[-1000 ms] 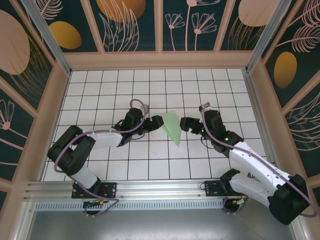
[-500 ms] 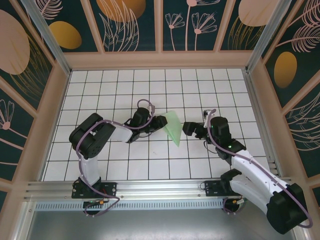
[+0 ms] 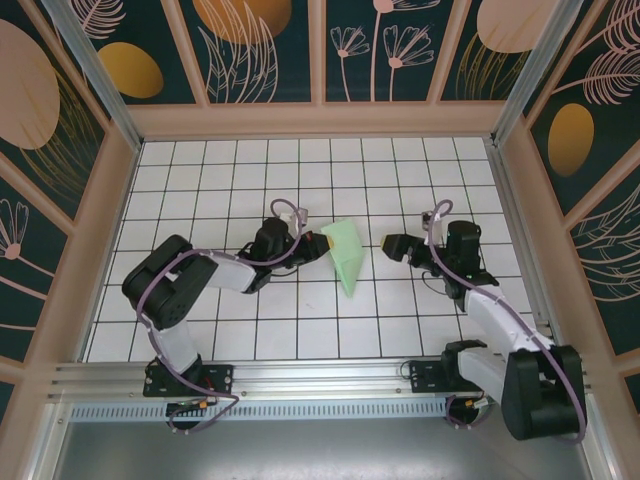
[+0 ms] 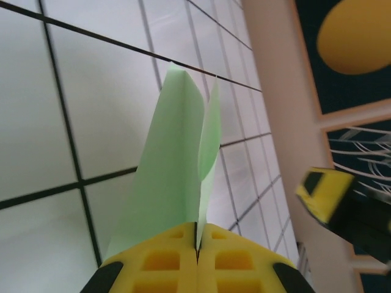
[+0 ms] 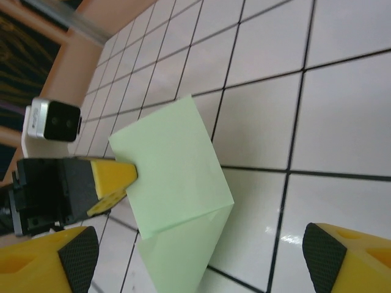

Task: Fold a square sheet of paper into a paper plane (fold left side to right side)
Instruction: Pick up the paper from the center of the table, then place the paper at the center of the table.

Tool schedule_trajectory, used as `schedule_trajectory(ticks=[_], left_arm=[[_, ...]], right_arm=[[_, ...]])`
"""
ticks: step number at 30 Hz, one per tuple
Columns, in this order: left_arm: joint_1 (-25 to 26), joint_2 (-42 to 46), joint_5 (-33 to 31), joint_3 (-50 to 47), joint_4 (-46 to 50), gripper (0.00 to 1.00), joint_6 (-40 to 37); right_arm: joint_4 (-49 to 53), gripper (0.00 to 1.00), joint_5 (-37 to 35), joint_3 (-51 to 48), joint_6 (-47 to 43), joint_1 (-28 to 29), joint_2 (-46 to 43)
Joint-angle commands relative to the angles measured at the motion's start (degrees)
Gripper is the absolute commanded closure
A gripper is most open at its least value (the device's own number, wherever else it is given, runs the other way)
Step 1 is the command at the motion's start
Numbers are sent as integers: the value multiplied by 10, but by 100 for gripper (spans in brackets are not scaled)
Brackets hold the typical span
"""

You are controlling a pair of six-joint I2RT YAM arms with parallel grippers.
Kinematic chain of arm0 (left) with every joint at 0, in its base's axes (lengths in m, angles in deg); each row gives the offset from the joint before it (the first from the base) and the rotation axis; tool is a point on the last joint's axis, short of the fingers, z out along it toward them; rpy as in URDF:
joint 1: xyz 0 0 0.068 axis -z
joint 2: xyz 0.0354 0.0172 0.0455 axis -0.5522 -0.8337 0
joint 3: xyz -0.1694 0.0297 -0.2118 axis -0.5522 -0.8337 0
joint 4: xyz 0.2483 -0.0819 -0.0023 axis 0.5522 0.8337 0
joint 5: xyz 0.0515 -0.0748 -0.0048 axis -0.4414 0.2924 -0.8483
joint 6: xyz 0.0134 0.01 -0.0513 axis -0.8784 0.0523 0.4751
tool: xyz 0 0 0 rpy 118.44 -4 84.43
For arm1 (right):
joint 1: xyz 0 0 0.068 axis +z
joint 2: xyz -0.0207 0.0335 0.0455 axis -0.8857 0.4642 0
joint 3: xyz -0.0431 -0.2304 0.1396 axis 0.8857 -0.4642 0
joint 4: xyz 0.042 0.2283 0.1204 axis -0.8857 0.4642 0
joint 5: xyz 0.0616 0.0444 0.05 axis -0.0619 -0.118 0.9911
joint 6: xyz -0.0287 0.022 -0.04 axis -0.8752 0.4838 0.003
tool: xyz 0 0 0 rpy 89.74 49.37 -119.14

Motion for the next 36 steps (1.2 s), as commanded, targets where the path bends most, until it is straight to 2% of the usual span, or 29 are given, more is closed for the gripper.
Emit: schedule_trajectory(ticks=[1, 3, 7, 13, 20, 26, 32, 36], left_arm=[[-13, 30, 60, -29, -70, 100, -28], [-19, 38, 76, -44, -78, 100, -37], [-29, 83, 102, -69, -76, 100, -62], [-32, 114, 144, -81, -76, 100, -82], [-32, 114, 163, -76, -70, 100, -87], [-33, 110, 166, -76, -68, 100, -90], [-33, 100, 163, -72, -58, 100, -93], [-33, 88, 154, -66, -51, 99, -90]], right_arm=[[-48, 12, 140, 22, -52, -4, 40], [-61, 14, 185, 32, -69, -5, 67], [-66, 15, 216, 55, -101, -5, 118], [-82, 23, 260, 93, -124, 14, 209], [-90, 34, 314, 130, -140, 46, 258], [-73, 43, 326, 151, -149, 60, 282], [-58, 59, 324, 162, -155, 62, 299], [-47, 76, 319, 164, -158, 65, 305]])
